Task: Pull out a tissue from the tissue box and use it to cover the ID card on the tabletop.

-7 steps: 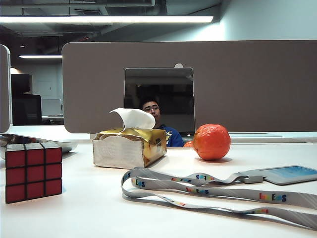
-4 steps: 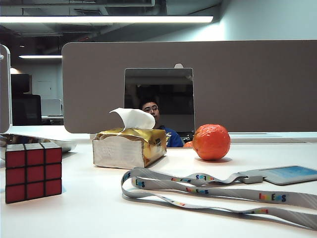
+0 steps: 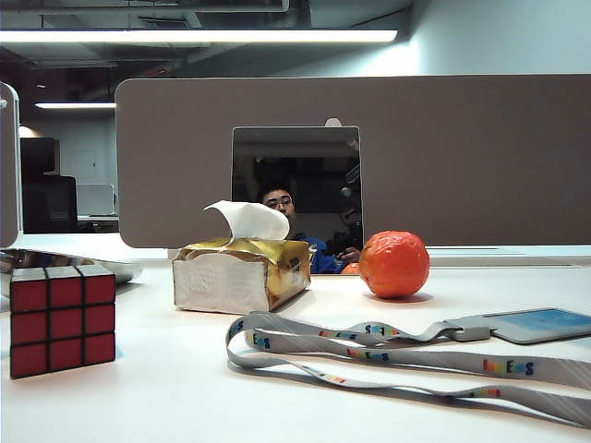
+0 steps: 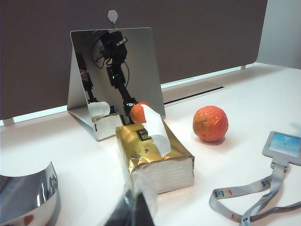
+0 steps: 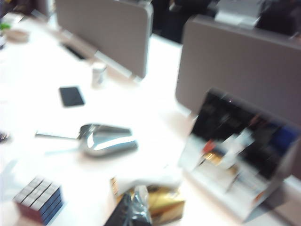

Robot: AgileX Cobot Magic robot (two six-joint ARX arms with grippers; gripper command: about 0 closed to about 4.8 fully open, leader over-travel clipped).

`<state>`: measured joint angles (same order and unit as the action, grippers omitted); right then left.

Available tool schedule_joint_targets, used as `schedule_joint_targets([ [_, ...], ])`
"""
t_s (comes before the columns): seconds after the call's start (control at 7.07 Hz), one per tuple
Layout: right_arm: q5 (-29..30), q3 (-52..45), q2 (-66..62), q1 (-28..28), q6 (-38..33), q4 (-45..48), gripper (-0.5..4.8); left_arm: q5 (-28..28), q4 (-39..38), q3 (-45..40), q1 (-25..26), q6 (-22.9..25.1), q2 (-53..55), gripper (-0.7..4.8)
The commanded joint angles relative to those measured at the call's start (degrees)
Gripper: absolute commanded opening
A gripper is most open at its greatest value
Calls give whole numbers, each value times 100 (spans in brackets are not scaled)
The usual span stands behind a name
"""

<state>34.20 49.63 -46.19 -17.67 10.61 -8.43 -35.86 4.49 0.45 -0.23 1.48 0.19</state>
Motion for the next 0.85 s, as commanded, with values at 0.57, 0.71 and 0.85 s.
schedule_joint_targets([
  [0.57,-2312,363,-4690,-2385,-378,3633,189,-17,94,17,-7,-149,4,-6],
  [0.71,-2728,409,-4911,-2380,-417,3495,256,-17,96,17,-7,-149,4,-6],
  [0.85,-2861,411,-5073,-2433,-466,3421,285,-17,96,17,-7,-151,4,-6],
])
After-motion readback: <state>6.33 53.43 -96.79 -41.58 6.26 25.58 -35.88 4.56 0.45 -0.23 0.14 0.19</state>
